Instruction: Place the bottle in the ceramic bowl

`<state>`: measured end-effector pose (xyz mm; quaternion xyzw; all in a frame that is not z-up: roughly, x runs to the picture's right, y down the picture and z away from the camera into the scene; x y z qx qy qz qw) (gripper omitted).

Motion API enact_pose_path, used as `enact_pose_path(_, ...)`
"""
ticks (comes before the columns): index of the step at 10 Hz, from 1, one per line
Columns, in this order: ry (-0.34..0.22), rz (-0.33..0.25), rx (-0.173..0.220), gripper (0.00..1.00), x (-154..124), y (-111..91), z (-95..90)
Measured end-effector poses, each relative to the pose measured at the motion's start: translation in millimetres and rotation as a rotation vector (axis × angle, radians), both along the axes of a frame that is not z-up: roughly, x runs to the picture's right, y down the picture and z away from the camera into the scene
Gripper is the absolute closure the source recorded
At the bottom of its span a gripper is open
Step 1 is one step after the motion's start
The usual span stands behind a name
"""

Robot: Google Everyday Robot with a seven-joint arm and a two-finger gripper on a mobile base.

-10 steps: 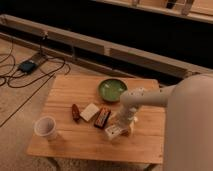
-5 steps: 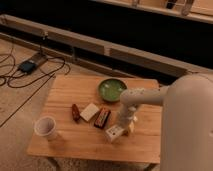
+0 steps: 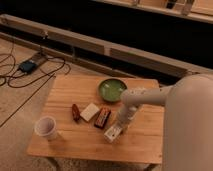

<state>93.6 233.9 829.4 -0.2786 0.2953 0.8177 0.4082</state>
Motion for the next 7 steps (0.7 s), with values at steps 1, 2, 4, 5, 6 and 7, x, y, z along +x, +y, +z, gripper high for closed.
enact_pose_path(1,0.002,-0.003,-0.004,1.00,4.2,1.8,-1.4)
enact_pose_path(2,0.002,-0.007,-0.004,1.00,5.2,1.7,-2.1)
enact_pose_path(4,0.000,-0.008,-0.005,1.00,3.5,1.3,-2.3)
enact_pose_path(5,-0.003,-0.009,0.001,1.00,3.8,-0.8,-3.1)
enact_pose_path(6,-0.012,-0.015,0.023,1.00,4.7,-8.5,-5.0)
enact_pose_path(7,-0.022,-0.022,0.043,1.00,6.6,-17.5,-7.2)
